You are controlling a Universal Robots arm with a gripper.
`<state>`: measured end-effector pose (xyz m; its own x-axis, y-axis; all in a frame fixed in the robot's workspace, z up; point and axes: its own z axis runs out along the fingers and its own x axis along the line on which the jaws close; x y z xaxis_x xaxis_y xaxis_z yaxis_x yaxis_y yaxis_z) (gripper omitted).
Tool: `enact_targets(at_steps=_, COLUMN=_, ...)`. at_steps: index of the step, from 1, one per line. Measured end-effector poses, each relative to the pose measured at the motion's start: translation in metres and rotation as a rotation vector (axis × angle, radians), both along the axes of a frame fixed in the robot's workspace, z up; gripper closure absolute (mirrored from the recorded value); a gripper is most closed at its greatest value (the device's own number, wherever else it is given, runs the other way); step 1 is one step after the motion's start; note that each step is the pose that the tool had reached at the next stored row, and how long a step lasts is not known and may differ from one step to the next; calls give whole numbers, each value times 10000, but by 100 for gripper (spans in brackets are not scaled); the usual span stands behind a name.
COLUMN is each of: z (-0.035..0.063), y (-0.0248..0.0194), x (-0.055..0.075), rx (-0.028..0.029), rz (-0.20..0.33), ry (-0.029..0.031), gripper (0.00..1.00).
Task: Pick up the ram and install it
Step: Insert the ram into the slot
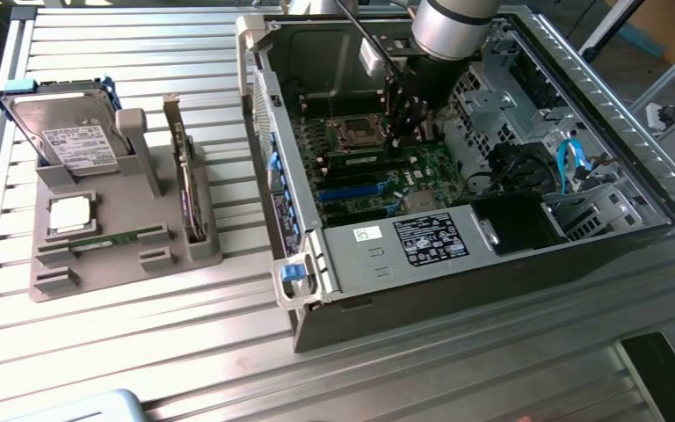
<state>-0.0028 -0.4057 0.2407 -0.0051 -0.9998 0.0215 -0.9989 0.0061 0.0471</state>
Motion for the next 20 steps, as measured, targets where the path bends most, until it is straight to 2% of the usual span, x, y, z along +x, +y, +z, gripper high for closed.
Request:
enact_targets(at_steps=9, z=-2, y=-8, x=4, rx=-1, rz=0, ry=1, gripper=88)
enact_targets(at_steps=20, z=-59, y=-8, x=4, rx=0, rz=0, ry=-2, gripper=88)
